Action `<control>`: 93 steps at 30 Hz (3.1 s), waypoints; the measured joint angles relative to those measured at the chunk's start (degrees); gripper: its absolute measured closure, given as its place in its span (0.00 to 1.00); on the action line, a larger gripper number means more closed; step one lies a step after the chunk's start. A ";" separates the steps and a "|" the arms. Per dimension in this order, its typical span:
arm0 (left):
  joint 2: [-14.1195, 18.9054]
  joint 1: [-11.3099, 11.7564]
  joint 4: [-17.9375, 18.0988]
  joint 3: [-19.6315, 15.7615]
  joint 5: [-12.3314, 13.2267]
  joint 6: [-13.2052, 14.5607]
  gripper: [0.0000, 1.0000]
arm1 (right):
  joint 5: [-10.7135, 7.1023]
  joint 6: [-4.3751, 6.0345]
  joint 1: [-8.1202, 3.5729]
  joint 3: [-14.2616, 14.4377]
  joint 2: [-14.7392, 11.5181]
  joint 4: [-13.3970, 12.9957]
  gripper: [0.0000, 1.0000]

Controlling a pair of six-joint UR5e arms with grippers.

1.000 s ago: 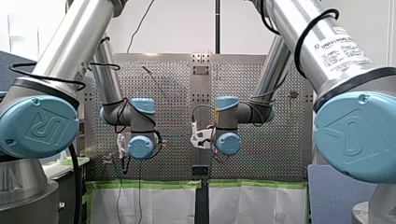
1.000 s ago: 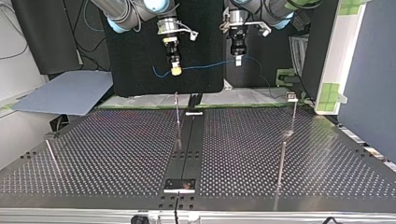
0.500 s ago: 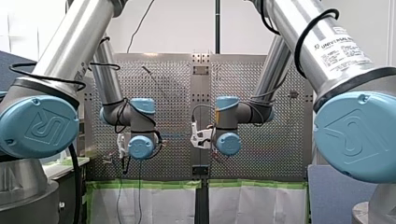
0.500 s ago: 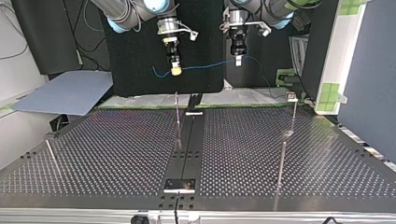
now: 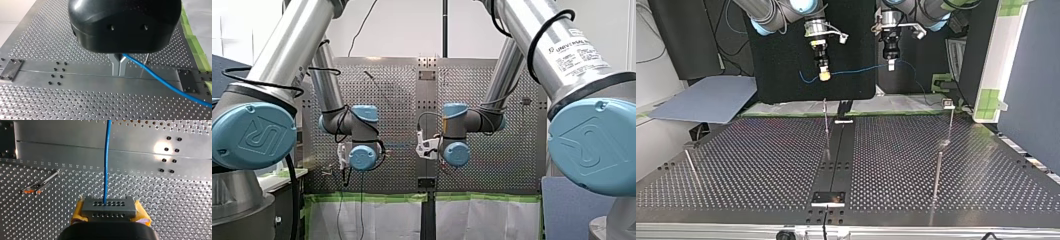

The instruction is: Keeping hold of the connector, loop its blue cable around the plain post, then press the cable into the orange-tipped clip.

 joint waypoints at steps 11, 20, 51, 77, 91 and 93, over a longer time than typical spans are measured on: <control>0.00 0.00 0.00 0.00 0.00 0.00 1.00 | 0.00 0.00 0.00 0.00 0.00 0.00 1.00; 0.00 0.00 0.00 0.00 0.00 0.00 1.00 | 0.00 0.00 0.00 0.00 0.00 0.00 1.00; 0.00 0.00 0.00 0.00 0.00 0.00 1.00 | 0.00 0.00 0.00 0.00 0.00 0.00 1.00; 0.00 0.00 0.00 0.00 0.00 0.00 0.97 | 0.00 0.00 0.00 0.00 0.00 0.00 1.00; 0.00 0.00 0.00 0.00 0.00 0.00 1.00 | 0.00 0.00 0.00 0.00 0.00 0.00 1.00; 0.00 0.00 0.00 0.00 0.00 0.00 1.00 | 0.00 0.00 0.00 0.00 0.00 0.00 1.00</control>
